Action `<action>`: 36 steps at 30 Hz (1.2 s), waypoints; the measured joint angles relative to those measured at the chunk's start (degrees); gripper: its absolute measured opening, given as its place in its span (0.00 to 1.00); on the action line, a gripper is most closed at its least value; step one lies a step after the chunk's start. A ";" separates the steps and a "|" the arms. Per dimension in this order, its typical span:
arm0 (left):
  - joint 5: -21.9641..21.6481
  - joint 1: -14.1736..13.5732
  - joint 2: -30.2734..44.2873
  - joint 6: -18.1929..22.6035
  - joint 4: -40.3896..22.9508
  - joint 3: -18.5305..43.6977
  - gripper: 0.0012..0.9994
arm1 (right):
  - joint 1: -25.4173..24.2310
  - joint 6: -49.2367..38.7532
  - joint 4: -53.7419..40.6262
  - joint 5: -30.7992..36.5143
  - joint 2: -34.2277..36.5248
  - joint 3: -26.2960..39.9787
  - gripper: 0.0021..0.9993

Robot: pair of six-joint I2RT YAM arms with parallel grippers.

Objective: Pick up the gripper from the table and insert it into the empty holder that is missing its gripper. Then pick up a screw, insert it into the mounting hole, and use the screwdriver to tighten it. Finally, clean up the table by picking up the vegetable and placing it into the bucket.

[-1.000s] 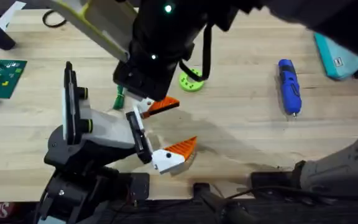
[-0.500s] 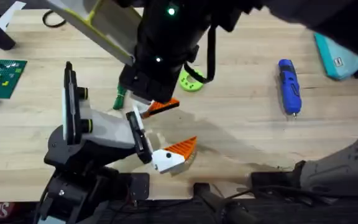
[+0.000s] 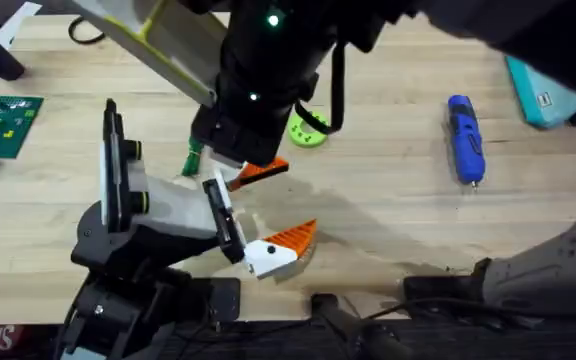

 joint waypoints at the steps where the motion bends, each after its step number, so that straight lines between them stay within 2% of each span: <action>1: 0.00 0.00 0.00 0.00 0.00 0.00 0.99 | 0.00 0.00 0.01 0.02 0.10 0.00 0.00; 36: 0.00 0.00 0.00 0.00 0.00 0.00 0.99 | 0.00 0.00 -0.19 0.00 3.13 0.00 0.00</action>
